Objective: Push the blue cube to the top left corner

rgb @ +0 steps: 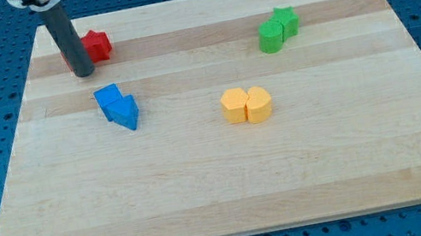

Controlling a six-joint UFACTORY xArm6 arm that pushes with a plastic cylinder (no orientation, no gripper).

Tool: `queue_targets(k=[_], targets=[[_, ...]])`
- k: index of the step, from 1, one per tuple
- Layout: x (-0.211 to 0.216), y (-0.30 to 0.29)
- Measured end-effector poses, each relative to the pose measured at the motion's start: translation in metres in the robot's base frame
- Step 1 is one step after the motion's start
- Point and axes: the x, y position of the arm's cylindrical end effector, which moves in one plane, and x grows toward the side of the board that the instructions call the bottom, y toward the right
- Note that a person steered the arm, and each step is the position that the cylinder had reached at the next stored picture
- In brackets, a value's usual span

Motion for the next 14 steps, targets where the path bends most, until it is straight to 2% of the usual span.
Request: queue_targets(k=[3,4,5,6,7,8,10,11,13,14], targets=[[0.103,-0.038],[0.134,-0.012],[0.150,0.059],[0.138,0.140],[0.082,0.164],[0.054,0.153],[0.104,0.056],[0.105,0.025],[0.084,0.025],[0.062,0.046]])
